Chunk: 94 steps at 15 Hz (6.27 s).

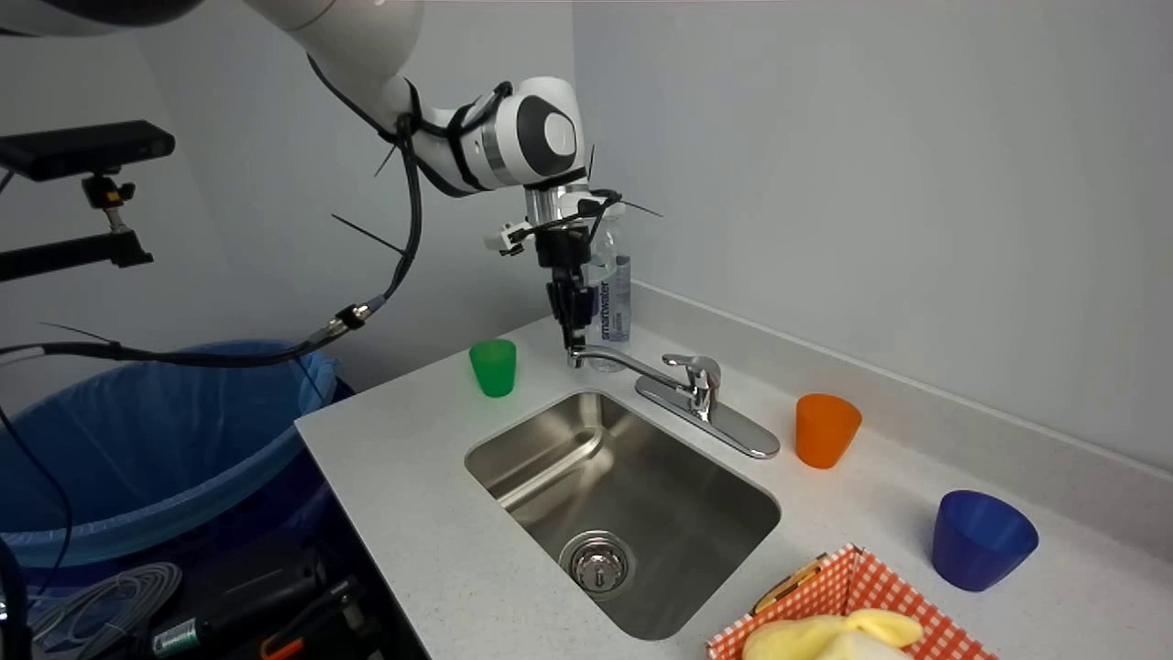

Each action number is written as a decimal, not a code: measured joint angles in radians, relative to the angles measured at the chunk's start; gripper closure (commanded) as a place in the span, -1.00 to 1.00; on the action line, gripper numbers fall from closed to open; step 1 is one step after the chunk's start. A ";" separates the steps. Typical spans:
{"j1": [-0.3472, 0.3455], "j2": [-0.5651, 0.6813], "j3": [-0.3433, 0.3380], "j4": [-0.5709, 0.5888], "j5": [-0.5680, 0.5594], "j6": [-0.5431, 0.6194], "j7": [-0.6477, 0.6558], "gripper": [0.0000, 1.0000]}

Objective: Move the faucet to the right

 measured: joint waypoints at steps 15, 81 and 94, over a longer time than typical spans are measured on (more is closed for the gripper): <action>-0.009 -0.037 -0.014 -0.001 0.002 -0.076 -0.189 1.00; -0.196 -0.189 -0.179 -0.249 -0.023 -0.056 -0.274 1.00; -0.203 -0.272 -0.093 -0.204 0.055 -0.006 -0.281 1.00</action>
